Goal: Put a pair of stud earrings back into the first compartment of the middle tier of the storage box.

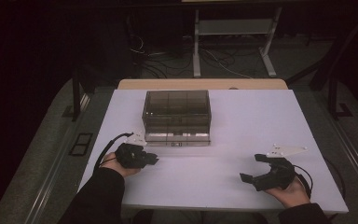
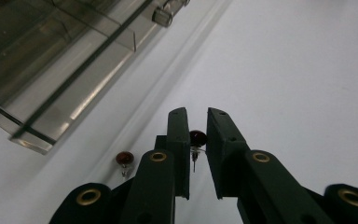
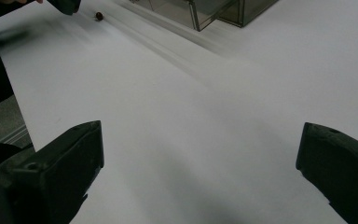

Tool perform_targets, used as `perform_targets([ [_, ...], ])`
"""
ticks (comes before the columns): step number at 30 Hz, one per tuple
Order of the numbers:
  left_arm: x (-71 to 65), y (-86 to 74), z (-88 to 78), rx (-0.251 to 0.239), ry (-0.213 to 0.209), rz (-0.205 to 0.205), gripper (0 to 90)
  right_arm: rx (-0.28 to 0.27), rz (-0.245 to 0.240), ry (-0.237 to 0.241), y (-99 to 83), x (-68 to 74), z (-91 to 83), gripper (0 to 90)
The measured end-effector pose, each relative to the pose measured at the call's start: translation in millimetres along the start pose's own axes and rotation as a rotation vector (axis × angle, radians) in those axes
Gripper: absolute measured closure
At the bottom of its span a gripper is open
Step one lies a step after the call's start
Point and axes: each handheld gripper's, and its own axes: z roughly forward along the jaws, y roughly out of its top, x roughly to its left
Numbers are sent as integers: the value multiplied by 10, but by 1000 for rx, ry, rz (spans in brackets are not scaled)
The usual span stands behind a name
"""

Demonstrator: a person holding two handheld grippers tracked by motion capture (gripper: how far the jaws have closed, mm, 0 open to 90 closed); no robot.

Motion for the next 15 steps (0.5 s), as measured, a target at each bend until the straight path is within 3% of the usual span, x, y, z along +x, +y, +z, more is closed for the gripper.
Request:
perform_targets([
  [15, 13, 226, -244, -5, 1, 23, 784, -1, 0, -1, 2, -4, 1, 3],
])
